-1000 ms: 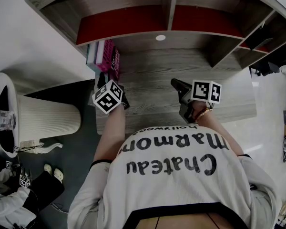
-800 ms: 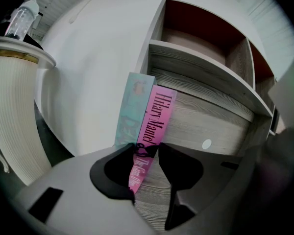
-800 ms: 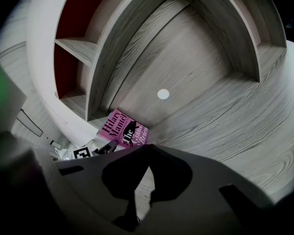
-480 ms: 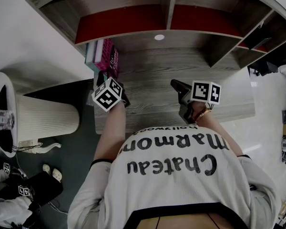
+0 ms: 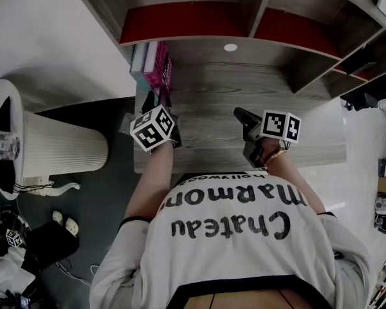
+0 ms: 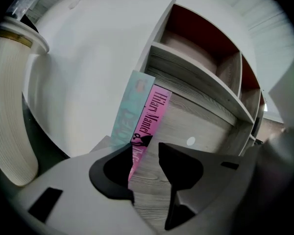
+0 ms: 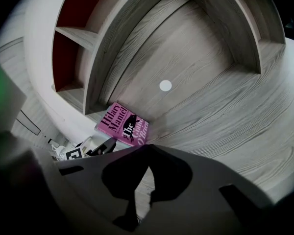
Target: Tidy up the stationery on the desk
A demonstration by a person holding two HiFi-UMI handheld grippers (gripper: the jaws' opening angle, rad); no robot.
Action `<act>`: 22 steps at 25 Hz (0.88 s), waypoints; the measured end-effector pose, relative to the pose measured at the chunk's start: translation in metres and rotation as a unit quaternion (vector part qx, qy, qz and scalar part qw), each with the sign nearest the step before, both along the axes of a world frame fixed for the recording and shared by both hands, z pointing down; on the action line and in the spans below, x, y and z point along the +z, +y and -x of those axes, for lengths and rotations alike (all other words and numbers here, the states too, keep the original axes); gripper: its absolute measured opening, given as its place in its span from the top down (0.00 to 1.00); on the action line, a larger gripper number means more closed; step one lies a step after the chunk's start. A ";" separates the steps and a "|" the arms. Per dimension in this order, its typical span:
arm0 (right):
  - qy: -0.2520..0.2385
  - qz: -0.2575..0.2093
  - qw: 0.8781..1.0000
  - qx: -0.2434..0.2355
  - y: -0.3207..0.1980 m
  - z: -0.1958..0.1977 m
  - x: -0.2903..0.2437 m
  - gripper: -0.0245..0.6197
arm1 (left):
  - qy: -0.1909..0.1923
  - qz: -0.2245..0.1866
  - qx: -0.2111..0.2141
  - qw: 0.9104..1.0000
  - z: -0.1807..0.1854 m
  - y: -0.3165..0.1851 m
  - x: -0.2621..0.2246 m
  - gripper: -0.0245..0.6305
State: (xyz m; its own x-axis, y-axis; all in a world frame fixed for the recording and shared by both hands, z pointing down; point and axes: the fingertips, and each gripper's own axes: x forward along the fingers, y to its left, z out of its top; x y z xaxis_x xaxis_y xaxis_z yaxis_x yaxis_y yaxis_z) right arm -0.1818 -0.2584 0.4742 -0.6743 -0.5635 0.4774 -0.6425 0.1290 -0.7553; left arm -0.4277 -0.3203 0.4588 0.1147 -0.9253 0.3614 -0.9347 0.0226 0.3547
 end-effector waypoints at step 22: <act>0.028 -0.222 0.971 -0.079 -0.011 0.119 -0.090 0.94 | -0.054 -0.069 0.089 0.992 -0.006 0.081 -0.073 0.94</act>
State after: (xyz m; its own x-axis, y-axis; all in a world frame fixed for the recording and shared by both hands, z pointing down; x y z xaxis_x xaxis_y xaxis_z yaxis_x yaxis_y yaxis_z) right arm -0.3005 -0.2698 0.3840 -0.7492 -0.6140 0.2484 -0.6264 0.5350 -0.5669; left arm -0.4216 -0.2396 0.3861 0.2484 -0.9355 0.2512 -0.9522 -0.1883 0.2404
